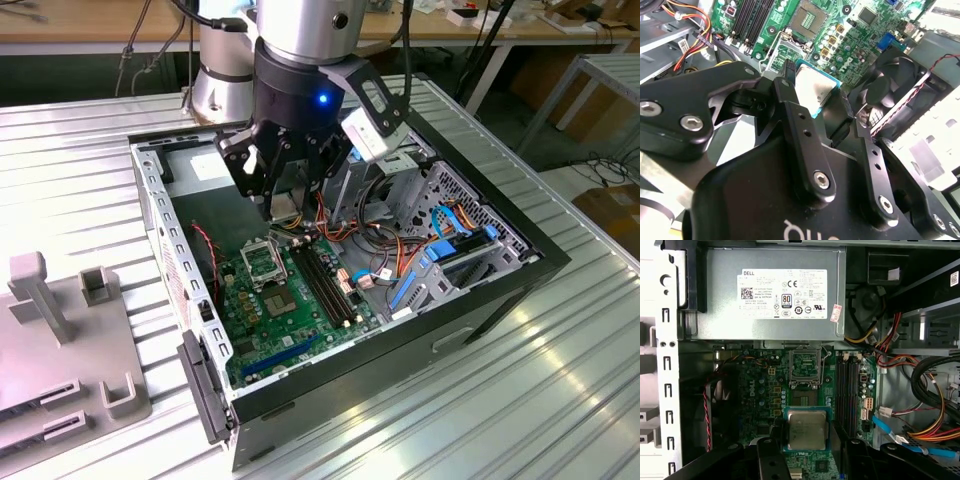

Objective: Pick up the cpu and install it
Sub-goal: 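Place the cpu into insertion slot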

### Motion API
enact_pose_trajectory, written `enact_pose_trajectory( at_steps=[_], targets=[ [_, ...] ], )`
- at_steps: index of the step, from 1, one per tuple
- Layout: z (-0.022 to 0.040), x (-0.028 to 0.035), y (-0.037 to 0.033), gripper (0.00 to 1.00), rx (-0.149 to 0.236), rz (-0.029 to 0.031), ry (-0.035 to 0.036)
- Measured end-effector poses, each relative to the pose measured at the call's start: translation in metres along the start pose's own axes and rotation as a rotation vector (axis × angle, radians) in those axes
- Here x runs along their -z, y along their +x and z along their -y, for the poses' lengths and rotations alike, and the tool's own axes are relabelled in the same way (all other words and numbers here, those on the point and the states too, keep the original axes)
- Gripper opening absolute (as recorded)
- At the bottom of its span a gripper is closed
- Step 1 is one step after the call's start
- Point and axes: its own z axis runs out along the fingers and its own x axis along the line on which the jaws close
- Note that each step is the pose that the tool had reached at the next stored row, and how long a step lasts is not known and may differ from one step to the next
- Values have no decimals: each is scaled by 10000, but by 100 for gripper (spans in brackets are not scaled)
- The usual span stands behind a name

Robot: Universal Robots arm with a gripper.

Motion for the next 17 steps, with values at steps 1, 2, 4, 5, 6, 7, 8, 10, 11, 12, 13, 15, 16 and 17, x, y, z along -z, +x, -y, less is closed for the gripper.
enact_pose_trajectory(
  at_steps=[1,2,4,5,6,7,8,10,11,12,13,15,16,17],
  targets=[
    [0,-3,0,47,0,-1,1],
    [0,-6,0,47,0,-1,1],
    [0,-13,0,47,0,-1,0],
    [0,-16,0,47,0,0,0],
    [0,-20,0,47,0,-1,1],
    [0,-23,1,47,0,0,0],
    [-1,-28,1,47,0,-1,1],
    [-1,-42,1,47,0,1,-1],
    [-1,-44,1,47,0,-1,0],
    [-1,-44,1,47,-1,0,-2],
    [-1,-44,1,47,-1,0,-5],
    [-1,-44,1,47,-1,-1,-12],
    [-1,-44,1,47,-1,0,-15],
    [-1,-44,1,47,-1,0,-18]
  ],
)
